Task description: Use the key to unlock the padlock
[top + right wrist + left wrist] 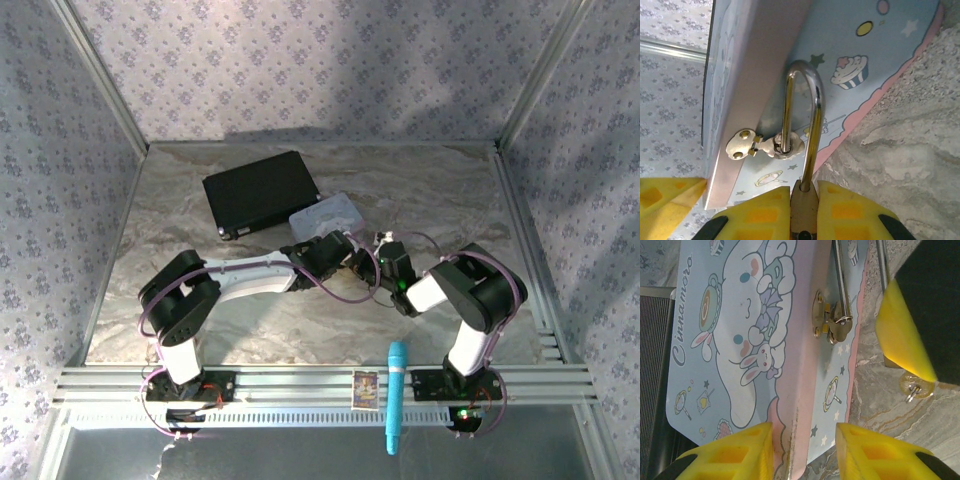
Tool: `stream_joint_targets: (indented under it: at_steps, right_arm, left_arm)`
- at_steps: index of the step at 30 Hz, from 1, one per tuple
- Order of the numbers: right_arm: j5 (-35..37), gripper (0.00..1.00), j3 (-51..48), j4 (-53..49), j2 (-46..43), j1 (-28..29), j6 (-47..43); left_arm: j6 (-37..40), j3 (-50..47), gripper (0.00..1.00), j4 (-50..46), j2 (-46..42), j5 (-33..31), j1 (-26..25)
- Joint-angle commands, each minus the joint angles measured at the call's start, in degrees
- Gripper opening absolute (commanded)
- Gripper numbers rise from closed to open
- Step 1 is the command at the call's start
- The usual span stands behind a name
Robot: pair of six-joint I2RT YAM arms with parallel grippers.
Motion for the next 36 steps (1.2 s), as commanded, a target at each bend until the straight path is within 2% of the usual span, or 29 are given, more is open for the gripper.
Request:
stream_joint_targets:
  at_steps: [1,6,12,16,19,22,28,36]
  right_arm:
    - [0.15,0.0,2.1,2.22,1.58,-1.63,1.82]
    - [-2.15,0.0,1.14,0.73,1.18,-2.47,0.87]
    - [-4.88,0.0,-0.41,6.52,4.12,-4.69,4.07]
    - [-7.49,0.0,-0.52,3.31,3.95,-3.31,2.67]
    - [-12.45,0.0,-1.93,1.09,2.84,-2.55,0.21]
    - [-15.92,0.0,-1.04,-13.63,0.29,-2.22,-4.55]
    - [-23.34,0.0,-0.1,-31.49,-3.28,-4.1,-10.38]
    - [-25.68,0.0,11.41,-72.15,-8.77,-3.96,-29.52]
  left_arm:
    - [-0.4,-3.61,0.35,-13.17,4.95,8.4,-0.45]
    - [-0.49,-3.65,0.35,-13.52,4.27,7.5,-0.36]
    - [-0.75,-3.31,0.35,-13.27,4.24,7.7,-0.53]
    - [-0.62,-3.01,0.36,-13.83,4.42,5.61,-0.24]
    - [-1.25,-2.7,0.36,-14.61,4.24,6.28,0.76]
    - [-1.52,-2.04,0.36,-15.2,4.46,4.65,0.85]
    - [-3.09,-0.18,0.4,-16.18,5.81,-0.14,0.86]
    - [-4.97,0.04,0.58,-15.49,4.47,-4.78,1.46]
